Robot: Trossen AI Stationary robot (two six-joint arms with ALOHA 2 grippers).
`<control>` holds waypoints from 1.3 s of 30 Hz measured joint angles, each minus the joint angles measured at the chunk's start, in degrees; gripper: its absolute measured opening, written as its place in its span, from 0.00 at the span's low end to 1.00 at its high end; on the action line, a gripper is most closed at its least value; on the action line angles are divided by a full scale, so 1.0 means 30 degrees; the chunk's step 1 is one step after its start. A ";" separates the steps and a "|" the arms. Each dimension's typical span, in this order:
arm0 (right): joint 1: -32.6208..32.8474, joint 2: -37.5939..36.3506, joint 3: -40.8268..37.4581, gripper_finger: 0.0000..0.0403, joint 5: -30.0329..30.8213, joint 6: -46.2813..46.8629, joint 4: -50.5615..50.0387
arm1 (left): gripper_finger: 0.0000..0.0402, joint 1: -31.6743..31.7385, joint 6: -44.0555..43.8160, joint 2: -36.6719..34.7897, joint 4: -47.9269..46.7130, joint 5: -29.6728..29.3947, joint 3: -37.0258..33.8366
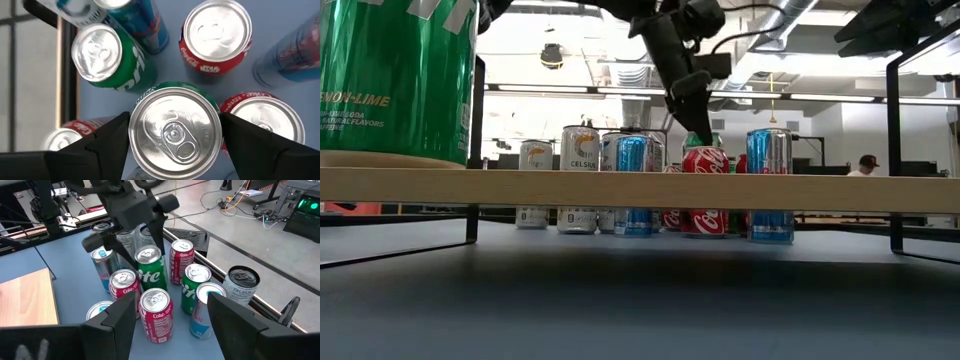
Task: Place canned beverage on shelf
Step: Put the bottom green soda can on the shelf aligned with the other green soda can
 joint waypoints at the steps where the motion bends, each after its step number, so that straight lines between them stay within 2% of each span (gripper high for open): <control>1: 0.0000 0.0000 0.0000 0.61 0.0000 0.0006 0.0000 | 0.66 -0.0038 0.0043 -0.0075 0.0009 -0.0145 0.0000; 7: 0.0000 0.0004 0.0000 0.61 0.0000 -0.0008 -0.0091 | 0.66 -0.0024 -0.1532 -0.1064 -0.0148 -0.0467 0.0000; 13: 0.0000 0.0015 0.0000 0.61 0.0015 -0.0015 -0.0148 | 0.66 -0.0203 -0.1881 -0.2350 -0.0098 -0.0761 0.0015; 20: 0.0000 0.0015 0.0000 0.61 0.0015 -0.0022 -0.0140 | 0.66 -0.1099 -0.2747 -0.4740 -0.0460 -0.1938 0.0022; 26: 0.0000 0.0015 0.0000 0.61 0.0015 -0.0022 -0.0161 | 0.66 -0.2812 -0.2849 -0.6618 -0.1443 -0.2929 0.0036; 30: 0.0000 0.0015 0.0000 0.61 0.0010 -0.0015 -0.0273 | 0.66 -0.4349 -0.3933 -0.7814 -0.2898 -0.3615 0.0036; 39: 0.0000 0.0015 0.0000 0.61 0.0006 -0.0008 -0.0450 | 0.66 -0.7903 -0.8958 -0.8646 -0.6801 -0.6582 0.0036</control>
